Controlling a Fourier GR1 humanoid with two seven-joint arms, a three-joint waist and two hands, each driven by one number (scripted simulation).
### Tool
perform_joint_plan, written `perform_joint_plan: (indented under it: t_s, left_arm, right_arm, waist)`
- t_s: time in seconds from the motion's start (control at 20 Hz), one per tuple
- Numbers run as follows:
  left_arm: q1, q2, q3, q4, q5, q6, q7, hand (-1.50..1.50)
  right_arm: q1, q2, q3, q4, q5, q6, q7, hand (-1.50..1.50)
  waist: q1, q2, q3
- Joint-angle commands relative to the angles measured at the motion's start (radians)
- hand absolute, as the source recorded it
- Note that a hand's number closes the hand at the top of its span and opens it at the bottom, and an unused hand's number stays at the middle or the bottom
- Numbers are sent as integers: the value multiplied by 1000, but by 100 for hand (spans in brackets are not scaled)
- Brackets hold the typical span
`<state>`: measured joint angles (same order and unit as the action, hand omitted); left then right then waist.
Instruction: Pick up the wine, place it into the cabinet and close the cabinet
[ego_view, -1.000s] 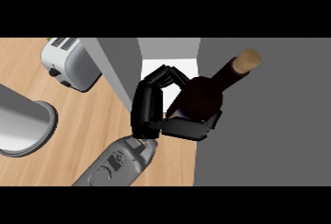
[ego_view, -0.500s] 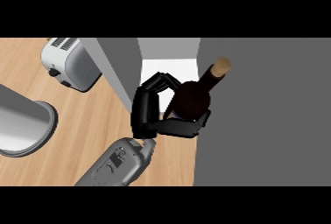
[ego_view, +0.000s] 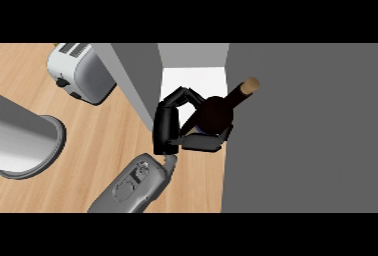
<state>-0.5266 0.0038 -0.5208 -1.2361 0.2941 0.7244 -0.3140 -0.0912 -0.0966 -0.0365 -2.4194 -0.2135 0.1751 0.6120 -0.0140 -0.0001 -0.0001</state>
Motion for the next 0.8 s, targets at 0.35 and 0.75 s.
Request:
perform_joint_plan:
  t_s: [0.35, 0.75]
  left_arm:
    - [5, -4, 106, 77, 44, -64, -104, 150]
    - [-86, -4, 165, 229, 81, -140, -119, 150]
  right_arm:
    - [88, 10, 3, -96, -55, 34, -37, -150]
    - [58, -12, -32, -140, -97, -4, 35, -150]
  waist:
    - [7, -1, 0]
    - [1, 0, 0]
